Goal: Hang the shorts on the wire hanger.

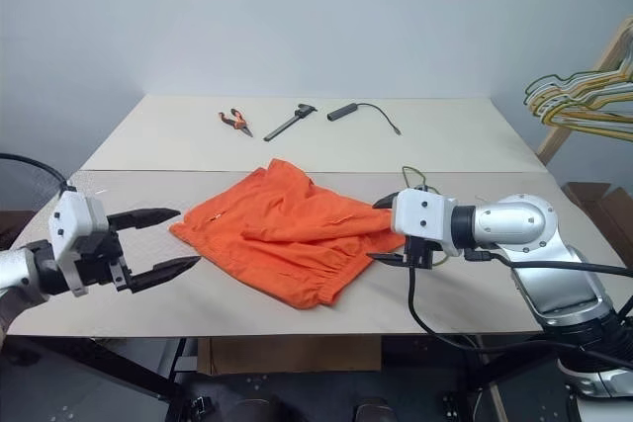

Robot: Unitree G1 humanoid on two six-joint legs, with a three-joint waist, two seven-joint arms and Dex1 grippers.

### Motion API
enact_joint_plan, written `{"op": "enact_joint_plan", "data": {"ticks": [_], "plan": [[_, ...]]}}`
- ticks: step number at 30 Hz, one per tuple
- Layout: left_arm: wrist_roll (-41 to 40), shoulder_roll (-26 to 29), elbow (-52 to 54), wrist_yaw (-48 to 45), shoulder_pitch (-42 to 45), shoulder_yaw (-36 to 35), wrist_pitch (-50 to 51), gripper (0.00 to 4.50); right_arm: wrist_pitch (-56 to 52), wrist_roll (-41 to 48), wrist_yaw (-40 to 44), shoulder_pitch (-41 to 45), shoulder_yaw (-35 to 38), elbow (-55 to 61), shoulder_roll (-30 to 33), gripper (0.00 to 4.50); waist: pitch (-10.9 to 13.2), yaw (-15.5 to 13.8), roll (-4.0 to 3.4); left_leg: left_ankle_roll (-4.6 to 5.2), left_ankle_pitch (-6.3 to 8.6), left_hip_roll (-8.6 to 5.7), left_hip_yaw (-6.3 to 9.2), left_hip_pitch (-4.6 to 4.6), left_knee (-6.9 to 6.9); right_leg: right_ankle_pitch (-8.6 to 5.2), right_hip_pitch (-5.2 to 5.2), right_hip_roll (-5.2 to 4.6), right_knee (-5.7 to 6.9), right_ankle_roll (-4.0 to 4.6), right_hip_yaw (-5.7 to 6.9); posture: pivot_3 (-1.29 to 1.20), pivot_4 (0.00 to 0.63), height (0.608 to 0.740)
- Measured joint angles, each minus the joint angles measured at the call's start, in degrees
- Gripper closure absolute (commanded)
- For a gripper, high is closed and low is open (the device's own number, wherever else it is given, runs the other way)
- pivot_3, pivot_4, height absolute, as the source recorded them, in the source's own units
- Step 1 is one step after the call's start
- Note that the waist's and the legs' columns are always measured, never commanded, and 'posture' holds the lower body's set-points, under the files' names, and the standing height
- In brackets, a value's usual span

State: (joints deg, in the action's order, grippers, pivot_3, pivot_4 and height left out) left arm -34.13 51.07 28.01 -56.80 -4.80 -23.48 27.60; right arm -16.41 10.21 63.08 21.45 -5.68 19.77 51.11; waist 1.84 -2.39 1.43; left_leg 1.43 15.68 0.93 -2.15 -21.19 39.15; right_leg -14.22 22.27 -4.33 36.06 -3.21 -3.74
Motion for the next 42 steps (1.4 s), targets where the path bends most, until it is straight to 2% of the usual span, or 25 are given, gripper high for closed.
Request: {"op": "enact_joint_plan", "data": {"ticks": [16, 26, 33, 35, 40, 42], "plan": [[-1.7, -0.7, -0.8, 0.0, 1.4, 0.1, 0.2, 0.0, -0.1, 0.0, -0.3, -0.5, 0.0, 1.0, 0.0, 0.02, 0.0, 0.1, 0.01, 0.0, 0.0, 0.0, 0.0, 0.0, 0.0, 0.0, 0.0, 0.01, 0.0, 0.0, 0.0, 0.11, 0.0, 0.74], [2.7, 1.6, -1.2, -0.9, -0.6, 3.4, 0.1, 0.0, -3.0, 1.5, 0.0, -4.0, -2.2, 7.9, -0.3, 0.02, 0.0, 0.3, 0.02, 0.0, 0.0, 0.01, -0.02, 0.0, -0.03, -0.02, 0.01, 0.01, -0.01, 0.02, 0.0, 0.07, 0.0, 0.74], [6.3, 4.7, -1.6, -3.4, -2.1, 7.0, -0.3, 0.0, -6.3, 0.5, 0.1, -4.6, -8.2, 12.8, -0.4, 0.02, 0.0, 0.5, 0.09, -0.01, 0.0, 0.04, -0.06, 0.03, -0.03, -0.05, 0.03, 0.01, 0.0, 0.08, 0.02, 0.04, 0.0, 0.74], [7.4, 5.5, -3.0, -3.9, -1.9, 7.3, -1.2, 0.0, -8.6, -1.9, -0.9, -3.5, -12.1, 13.8, -1.6, 0.02, 0.0, 0.9, 0.09, -0.01, 0.0, 0.07, -0.08, 0.02, -0.04, -0.06, 0.08, 0.02, 0.02, 0.1, 0.03, 0.04, 0.0, 0.74], [8.2, 5.6, -4.7, -4.6, 1.5, 9.3, -1.5, 0.0, -13.7, -14.2, -4.6, 2.1, -26.5, 14.0, -7.7, 0.02, 0.1, 1.8, 0.12, -0.02, -0.01, 0.04, -0.13, -0.02, -0.05, -0.06, 0.15, 0.02, 0.06, 0.1, 0.03, 0.04, 0.0, 0.74], [8.3, 5.6, -4.7, -4.6, 2.2, 9.4, -1.5, 0.0, -15.2, -18.0, -6.3, 2.8, -29.2, 13.1, -9.8, 0.02, 0.1, 1.8, 0.13, -0.02, -0.01, 0.02, -0.16, -0.06, -0.05, -0.06, 0.18, 0.01, 0.05, 0.1, 0.03, 0.04, 0.0, 0.74]]}}
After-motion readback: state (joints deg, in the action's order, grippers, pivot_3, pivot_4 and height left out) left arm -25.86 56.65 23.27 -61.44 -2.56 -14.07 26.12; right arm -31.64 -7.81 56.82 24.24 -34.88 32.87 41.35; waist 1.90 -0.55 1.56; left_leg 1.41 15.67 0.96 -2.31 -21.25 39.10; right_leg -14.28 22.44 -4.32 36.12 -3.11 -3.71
